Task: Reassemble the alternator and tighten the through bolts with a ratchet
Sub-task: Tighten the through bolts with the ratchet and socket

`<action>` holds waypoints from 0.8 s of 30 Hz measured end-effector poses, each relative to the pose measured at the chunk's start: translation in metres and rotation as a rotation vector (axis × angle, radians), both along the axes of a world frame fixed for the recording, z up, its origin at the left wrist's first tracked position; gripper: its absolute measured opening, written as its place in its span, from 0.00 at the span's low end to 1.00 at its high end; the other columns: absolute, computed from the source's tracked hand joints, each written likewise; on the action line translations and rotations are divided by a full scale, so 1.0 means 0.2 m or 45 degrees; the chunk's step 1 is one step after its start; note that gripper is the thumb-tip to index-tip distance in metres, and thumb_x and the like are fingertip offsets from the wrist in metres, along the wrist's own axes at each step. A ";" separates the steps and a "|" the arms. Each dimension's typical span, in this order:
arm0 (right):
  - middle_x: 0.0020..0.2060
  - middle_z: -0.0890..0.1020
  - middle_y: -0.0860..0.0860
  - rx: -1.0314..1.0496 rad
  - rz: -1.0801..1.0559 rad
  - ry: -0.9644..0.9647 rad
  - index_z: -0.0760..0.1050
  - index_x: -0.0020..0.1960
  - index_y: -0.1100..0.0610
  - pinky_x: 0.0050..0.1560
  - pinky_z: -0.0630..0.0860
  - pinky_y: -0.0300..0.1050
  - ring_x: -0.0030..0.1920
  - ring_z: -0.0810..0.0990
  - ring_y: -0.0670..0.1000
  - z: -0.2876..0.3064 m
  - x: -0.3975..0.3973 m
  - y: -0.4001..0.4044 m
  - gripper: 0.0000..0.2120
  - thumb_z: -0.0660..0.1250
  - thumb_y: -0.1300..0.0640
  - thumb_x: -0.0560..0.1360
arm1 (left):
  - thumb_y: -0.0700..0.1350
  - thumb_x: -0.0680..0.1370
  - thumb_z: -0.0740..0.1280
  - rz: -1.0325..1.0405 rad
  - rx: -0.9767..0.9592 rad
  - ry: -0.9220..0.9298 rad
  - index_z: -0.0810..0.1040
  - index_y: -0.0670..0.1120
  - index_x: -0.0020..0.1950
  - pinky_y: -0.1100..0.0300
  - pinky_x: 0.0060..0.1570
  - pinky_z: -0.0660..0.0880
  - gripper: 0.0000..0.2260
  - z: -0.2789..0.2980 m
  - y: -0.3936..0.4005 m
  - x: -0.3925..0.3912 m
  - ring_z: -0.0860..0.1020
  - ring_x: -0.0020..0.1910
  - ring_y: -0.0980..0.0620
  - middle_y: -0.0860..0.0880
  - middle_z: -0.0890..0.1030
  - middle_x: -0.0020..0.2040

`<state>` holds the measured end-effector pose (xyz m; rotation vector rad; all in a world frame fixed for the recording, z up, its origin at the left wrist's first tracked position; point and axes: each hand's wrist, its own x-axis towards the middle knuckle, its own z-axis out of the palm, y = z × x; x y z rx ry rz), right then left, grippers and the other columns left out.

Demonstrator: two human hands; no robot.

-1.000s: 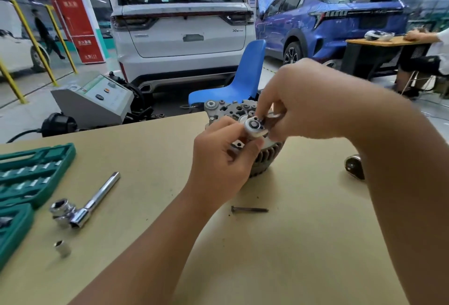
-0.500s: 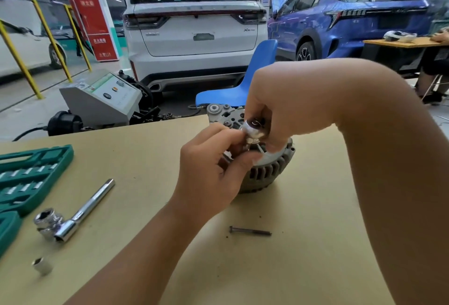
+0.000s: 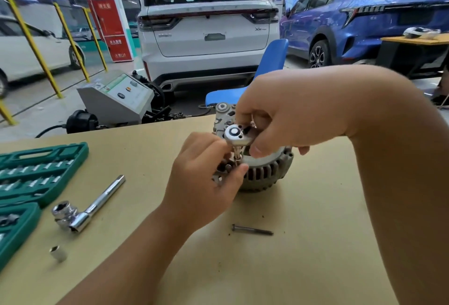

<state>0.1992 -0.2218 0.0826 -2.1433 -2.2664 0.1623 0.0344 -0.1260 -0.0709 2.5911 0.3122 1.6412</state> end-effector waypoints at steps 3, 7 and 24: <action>0.32 0.82 0.43 0.123 -0.038 0.039 0.77 0.38 0.44 0.28 0.78 0.41 0.28 0.83 0.47 0.02 -0.01 -0.04 0.10 0.78 0.47 0.68 | 0.49 0.74 0.77 0.086 0.003 -0.023 0.85 0.41 0.44 0.48 0.39 0.76 0.11 -0.02 0.01 0.00 0.77 0.42 0.47 0.49 0.82 0.41; 0.33 0.76 0.48 0.126 -0.046 0.161 0.73 0.40 0.45 0.28 0.81 0.41 0.29 0.80 0.50 0.05 -0.01 -0.09 0.12 0.76 0.52 0.74 | 0.50 0.75 0.76 -0.082 -0.248 0.007 0.86 0.40 0.46 0.53 0.38 0.79 0.13 -0.03 0.02 -0.02 0.78 0.41 0.48 0.48 0.79 0.43; 0.35 0.80 0.34 0.155 0.100 0.144 0.74 0.38 0.41 0.28 0.78 0.38 0.28 0.81 0.42 0.01 -0.01 -0.01 0.12 0.78 0.44 0.69 | 0.44 0.70 0.79 -0.255 -0.701 -0.025 0.85 0.43 0.40 0.61 0.40 0.78 0.06 -0.02 0.02 -0.05 0.80 0.43 0.49 0.52 0.80 0.45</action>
